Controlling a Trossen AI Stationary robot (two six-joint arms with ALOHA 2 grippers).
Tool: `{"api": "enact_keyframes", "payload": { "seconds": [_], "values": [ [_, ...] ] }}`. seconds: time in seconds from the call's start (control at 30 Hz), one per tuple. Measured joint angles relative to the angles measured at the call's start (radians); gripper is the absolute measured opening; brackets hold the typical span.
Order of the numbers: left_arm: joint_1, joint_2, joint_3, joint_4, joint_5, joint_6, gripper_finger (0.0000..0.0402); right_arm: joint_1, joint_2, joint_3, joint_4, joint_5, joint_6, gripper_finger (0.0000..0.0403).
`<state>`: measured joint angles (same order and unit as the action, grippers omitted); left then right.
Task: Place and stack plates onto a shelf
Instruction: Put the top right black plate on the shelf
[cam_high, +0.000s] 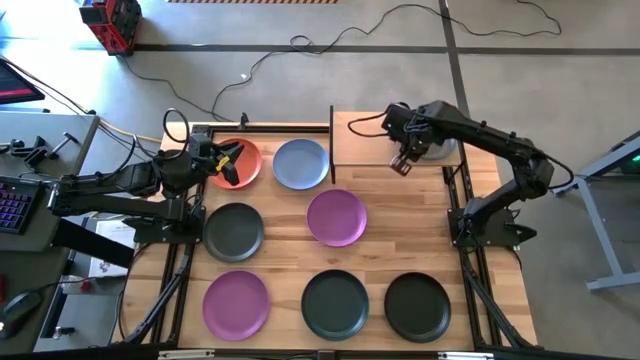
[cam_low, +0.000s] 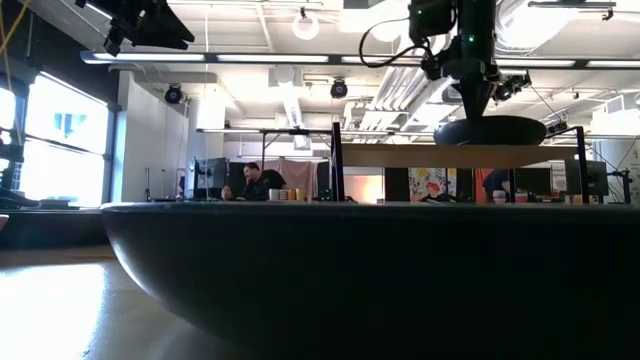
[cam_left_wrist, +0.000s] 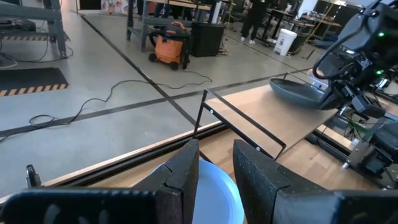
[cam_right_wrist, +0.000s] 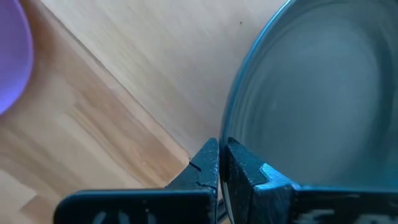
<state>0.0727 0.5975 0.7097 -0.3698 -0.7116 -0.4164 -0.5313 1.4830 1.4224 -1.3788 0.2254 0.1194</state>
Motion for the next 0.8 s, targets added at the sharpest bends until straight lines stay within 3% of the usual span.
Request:
{"api": "enact_keyframes", "payload": {
  "seconds": [0.27,0.8],
  "values": [
    [0.000,0.000,0.000,0.000,0.000,0.000,0.0088,-0.060,0.000,0.000,0.000,-0.125,0.008,0.0000],
    [0.000,0.000,0.000,0.001,0.000,0.000,0.0088,-0.098,0.001,0.000,0.002,-0.150,-0.041,0.0000]
  ]
}}
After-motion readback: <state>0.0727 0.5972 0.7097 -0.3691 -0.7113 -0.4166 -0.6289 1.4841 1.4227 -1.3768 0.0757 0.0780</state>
